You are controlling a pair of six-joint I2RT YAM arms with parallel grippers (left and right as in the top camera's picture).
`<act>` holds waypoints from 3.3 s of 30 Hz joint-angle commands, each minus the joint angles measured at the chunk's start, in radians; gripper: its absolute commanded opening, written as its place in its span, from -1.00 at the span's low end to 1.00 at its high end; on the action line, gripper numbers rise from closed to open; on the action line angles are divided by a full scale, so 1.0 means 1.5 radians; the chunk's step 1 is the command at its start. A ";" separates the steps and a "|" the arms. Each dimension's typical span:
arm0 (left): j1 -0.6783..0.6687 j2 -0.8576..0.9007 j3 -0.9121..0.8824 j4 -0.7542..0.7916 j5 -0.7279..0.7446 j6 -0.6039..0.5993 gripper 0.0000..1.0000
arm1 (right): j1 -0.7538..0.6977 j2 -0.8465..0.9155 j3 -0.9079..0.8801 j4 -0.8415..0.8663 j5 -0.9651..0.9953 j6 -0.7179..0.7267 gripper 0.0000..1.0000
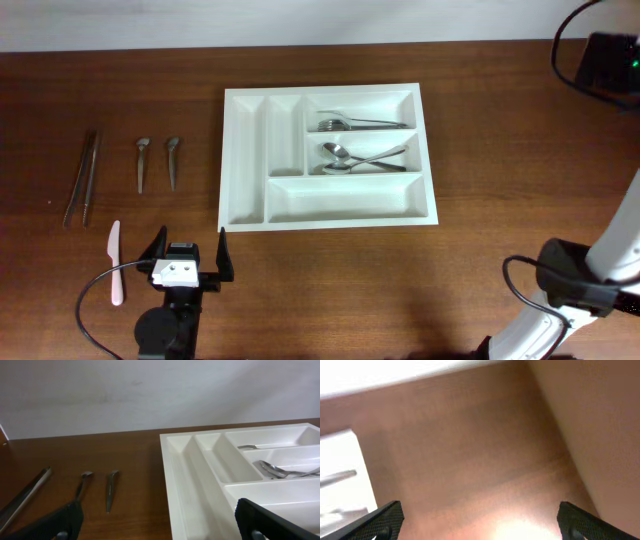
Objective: Pack container
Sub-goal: 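Withdraw the right gripper back to the right side of the table, then move the left gripper up over the two silver spoons left of the tray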
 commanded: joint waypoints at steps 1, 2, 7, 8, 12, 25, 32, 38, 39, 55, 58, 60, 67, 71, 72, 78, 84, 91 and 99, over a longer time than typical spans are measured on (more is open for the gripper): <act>0.004 -0.006 -0.001 -0.001 -0.009 -0.004 0.98 | -0.023 0.014 -0.122 0.019 0.053 0.025 0.97; 0.004 -0.006 -0.001 -0.001 -0.009 -0.004 0.98 | -0.030 0.014 -0.160 0.037 0.065 0.033 0.98; 0.004 -0.006 -0.001 -0.001 -0.009 -0.004 0.98 | -0.071 0.014 -0.351 0.150 0.058 0.064 0.97; 0.004 -0.006 -0.001 -0.001 -0.009 -0.004 0.98 | -0.077 0.013 -0.380 0.167 0.057 0.069 0.97; 0.004 -0.006 -0.001 -0.001 -0.009 -0.004 0.98 | -0.087 0.001 -0.499 0.263 0.049 0.063 0.98; 0.004 -0.006 -0.001 -0.001 -0.009 -0.004 0.98 | -0.099 -0.092 -0.758 0.490 -0.016 -0.040 0.97; 0.004 -0.006 -0.001 -0.001 -0.009 -0.004 0.98 | -0.119 -0.091 -0.836 0.571 -0.020 -0.040 0.98; 0.004 -0.006 -0.001 -0.001 -0.009 -0.004 0.98 | -0.167 -0.090 -0.870 0.625 -0.021 -0.040 0.97; 0.004 -0.006 -0.001 -0.001 -0.009 -0.004 0.98 | -0.176 -0.090 -0.875 0.629 -0.021 -0.040 0.97; 0.004 -0.006 -0.001 -0.002 -0.003 -0.004 0.98 | -0.215 -0.090 -0.877 0.619 -0.026 -0.040 0.98; 0.004 -0.005 -0.001 -0.002 0.012 -0.004 0.98 | -0.215 -0.090 -0.877 0.619 -0.026 -0.040 0.97; 0.004 -0.005 -0.001 -0.004 0.020 -0.004 0.98 | -0.215 -0.090 -0.877 0.619 -0.026 -0.040 0.97; 0.019 -0.005 0.030 -0.016 0.017 -0.004 0.98 | -0.215 -0.090 -0.877 0.619 -0.026 -0.040 0.97; 0.076 0.025 0.156 -0.153 -0.065 -0.004 0.98 | -0.215 -0.090 -0.877 0.619 -0.026 -0.040 0.97; 0.094 0.043 0.195 -0.187 -0.075 -0.001 0.98 | -0.215 -0.090 -0.877 0.619 -0.026 -0.040 0.97; 0.179 0.234 0.412 -0.320 -0.072 0.084 0.98 | -0.215 -0.090 -0.877 0.619 -0.026 -0.040 0.97; 0.241 0.560 0.712 -0.519 -0.041 0.156 0.98 | -0.215 -0.090 -0.877 0.619 -0.026 -0.040 0.97; 0.244 0.829 0.920 -0.733 -0.006 0.161 0.98 | -0.215 -0.090 -0.877 0.619 -0.026 -0.040 0.97; 0.244 0.999 0.925 -0.829 -0.083 0.161 0.98 | -0.215 -0.090 -0.877 0.619 -0.026 -0.040 0.97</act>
